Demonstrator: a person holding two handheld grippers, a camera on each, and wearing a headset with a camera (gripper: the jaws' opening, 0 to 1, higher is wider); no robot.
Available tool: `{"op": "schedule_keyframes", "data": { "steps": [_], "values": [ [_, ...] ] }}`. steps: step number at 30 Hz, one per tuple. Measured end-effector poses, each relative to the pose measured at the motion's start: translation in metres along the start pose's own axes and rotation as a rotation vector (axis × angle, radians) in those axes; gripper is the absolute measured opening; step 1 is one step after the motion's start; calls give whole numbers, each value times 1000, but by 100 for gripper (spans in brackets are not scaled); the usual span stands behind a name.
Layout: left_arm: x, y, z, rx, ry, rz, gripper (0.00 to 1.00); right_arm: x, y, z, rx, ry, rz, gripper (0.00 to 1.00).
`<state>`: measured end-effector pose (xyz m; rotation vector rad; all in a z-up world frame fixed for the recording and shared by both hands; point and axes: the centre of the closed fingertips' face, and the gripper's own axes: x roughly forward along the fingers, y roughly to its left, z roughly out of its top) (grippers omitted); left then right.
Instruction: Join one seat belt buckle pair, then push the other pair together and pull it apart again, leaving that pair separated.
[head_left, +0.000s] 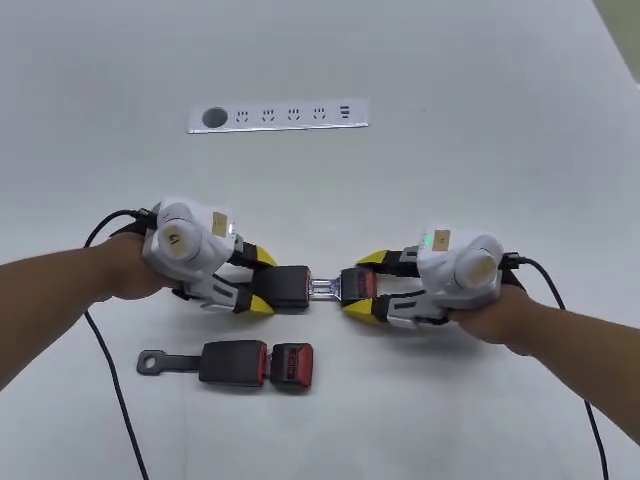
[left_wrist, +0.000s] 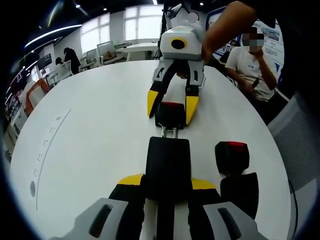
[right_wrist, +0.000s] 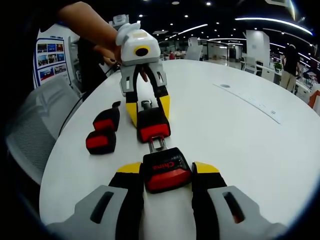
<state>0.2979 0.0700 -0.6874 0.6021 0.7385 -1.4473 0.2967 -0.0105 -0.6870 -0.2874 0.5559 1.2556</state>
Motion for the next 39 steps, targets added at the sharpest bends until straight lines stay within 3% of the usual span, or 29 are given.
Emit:
{"op": "schedule_keyframes", "data": {
  "steps": [30, 39],
  "values": [
    [0, 2, -4, 38, 44, -24, 33, 24, 8, 12, 27, -14, -34, 35],
    [1, 4, -4, 35, 48, -25, 33, 28, 3, 14, 37, -1, -55, 35]
  ]
}}
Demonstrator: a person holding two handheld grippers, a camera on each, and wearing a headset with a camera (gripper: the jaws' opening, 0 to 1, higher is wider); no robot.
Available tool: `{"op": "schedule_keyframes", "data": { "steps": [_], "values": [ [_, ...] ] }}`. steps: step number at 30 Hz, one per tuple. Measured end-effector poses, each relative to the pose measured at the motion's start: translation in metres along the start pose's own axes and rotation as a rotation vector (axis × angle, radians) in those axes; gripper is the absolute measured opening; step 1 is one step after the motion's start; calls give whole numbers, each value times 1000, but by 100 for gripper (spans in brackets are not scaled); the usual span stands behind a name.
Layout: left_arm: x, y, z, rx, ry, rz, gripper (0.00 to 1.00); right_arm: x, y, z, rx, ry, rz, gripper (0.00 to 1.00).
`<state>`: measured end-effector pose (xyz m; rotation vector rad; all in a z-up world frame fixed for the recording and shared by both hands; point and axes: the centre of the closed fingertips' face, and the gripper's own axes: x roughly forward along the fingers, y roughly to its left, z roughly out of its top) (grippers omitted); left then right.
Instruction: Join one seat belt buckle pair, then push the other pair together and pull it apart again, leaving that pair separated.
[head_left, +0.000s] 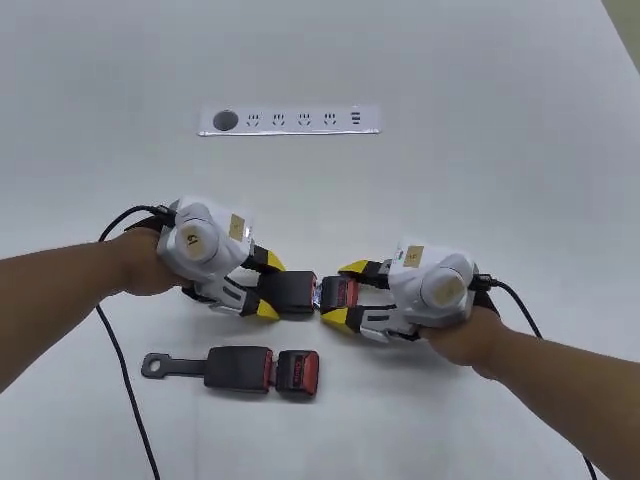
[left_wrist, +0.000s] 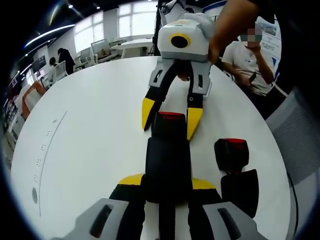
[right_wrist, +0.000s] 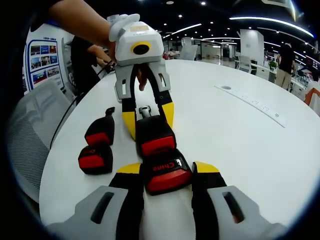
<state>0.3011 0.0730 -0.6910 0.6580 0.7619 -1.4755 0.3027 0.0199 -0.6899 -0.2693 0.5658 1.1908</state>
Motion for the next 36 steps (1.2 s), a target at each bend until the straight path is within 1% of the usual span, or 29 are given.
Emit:
{"op": "schedule_keyframes", "data": {
  "steps": [4, 10, 18, 24, 36],
  "values": [
    [0, -1, 1, -2, 1, 1, 33, 0, 1, 0, -11, 14, 3, 35],
    [-1, -2, 3, -3, 2, 2, 33, 0, 1, 0, -15, 17, 7, 35],
    [0, -1, 1, -5, 0, 2, 33, 0, 2, 1, -28, 20, 19, 34],
    [1, 0, -1, 1, 6, 0, 33, 1, 2, 1, -42, 31, 28, 34],
    [0, -2, 2, 4, 24, 3, 33, 1, 3, 1, -60, 43, 42, 35]
  ]
}}
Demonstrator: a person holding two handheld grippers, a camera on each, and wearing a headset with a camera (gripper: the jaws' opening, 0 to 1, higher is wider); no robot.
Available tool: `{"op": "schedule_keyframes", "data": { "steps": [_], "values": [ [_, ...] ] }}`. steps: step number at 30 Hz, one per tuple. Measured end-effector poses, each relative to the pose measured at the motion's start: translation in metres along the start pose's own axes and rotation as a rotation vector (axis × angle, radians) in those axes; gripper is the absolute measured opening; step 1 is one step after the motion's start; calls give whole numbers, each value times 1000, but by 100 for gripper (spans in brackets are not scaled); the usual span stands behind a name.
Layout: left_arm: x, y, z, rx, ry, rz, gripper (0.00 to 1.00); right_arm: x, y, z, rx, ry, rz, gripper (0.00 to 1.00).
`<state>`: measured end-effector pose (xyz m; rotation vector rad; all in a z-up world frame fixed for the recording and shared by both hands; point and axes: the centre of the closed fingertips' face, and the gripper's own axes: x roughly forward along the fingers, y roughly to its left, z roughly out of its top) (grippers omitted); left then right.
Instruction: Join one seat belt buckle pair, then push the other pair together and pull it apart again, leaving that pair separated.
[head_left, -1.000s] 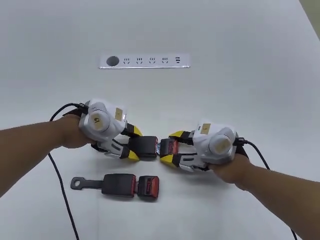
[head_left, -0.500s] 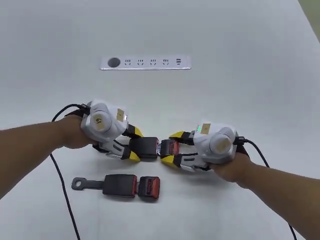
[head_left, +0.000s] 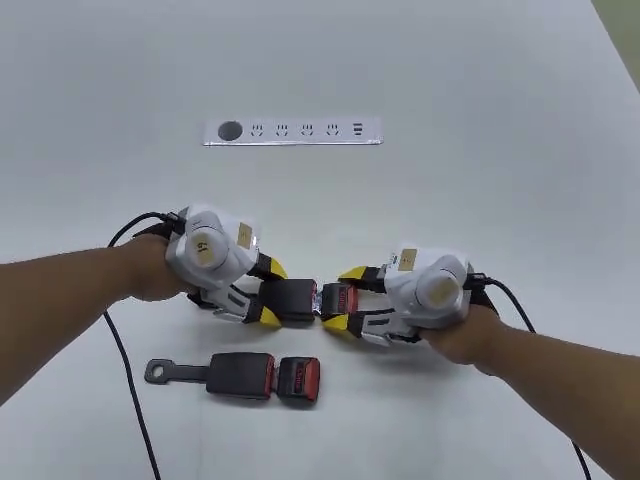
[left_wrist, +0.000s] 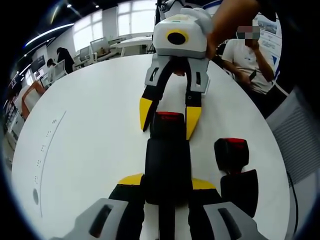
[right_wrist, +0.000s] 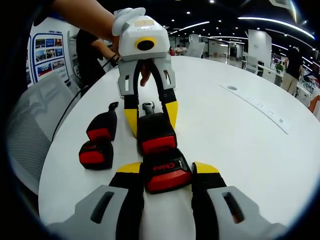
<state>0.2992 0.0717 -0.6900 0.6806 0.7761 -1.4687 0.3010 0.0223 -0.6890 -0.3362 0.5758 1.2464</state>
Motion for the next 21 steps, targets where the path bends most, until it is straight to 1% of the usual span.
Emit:
{"op": "schedule_keyframes", "data": {
  "steps": [21],
  "values": [
    [1, 0, -1, 2, 18, 4, 33, 0, -1, -2, -18, 20, 9, 35]
  ]
}}
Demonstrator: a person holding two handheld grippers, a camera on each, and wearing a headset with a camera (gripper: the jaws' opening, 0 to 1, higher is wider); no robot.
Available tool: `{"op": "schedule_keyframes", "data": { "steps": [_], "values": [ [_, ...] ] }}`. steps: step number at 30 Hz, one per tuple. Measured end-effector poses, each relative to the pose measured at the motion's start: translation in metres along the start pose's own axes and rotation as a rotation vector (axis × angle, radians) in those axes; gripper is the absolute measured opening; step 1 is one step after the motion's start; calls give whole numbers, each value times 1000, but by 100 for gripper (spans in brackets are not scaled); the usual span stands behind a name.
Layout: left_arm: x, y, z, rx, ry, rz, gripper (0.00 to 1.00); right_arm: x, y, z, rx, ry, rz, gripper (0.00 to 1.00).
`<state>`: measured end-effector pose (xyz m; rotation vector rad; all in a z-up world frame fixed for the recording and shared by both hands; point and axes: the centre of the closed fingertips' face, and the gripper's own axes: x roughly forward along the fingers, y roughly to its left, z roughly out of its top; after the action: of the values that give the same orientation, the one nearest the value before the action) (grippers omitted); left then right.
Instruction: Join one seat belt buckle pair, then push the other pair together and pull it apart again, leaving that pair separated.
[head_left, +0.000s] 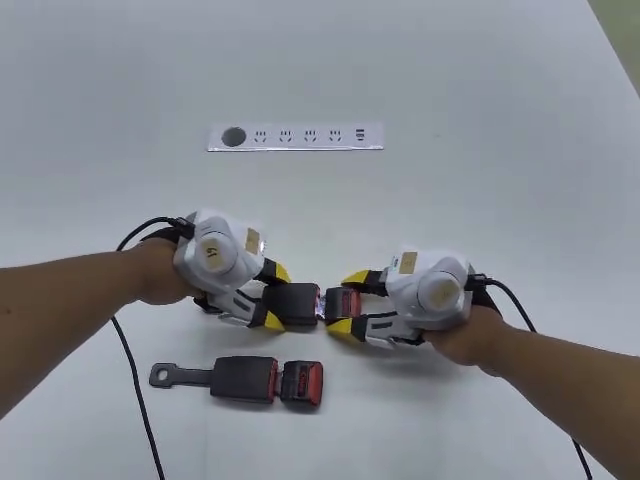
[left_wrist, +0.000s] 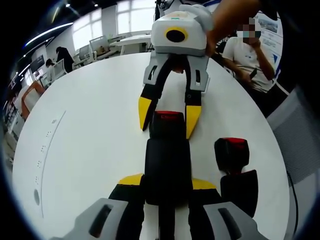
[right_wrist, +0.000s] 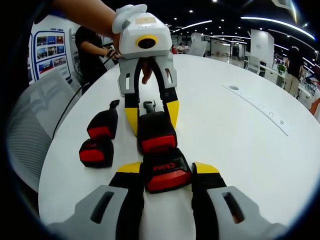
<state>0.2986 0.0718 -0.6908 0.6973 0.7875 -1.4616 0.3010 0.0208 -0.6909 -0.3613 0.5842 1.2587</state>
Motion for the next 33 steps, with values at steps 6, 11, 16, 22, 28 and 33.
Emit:
{"op": "schedule_keyframes", "data": {
  "steps": [6, 11, 16, 22, 28, 33],
  "values": [
    [0, 1, -1, 3, 4, 1, 34, 0, -1, -1, 6, 1, -4, 35],
    [0, 0, 0, 3, 5, 1, 34, -6, -2, -5, 1, 9, -1, 35],
    [0, 0, 0, 3, 9, 2, 34, -8, -1, -6, 3, 12, -2, 35],
    [1, 1, -1, 4, 13, 4, 34, -13, -4, -10, 4, 16, 1, 35],
    [1, 0, 1, 0, 13, 8, 34, -14, -4, -9, 4, 18, 3, 35],
    [1, 0, 1, 1, 15, 8, 33, -15, -3, -8, 1, 20, 8, 35]
  ]
}}
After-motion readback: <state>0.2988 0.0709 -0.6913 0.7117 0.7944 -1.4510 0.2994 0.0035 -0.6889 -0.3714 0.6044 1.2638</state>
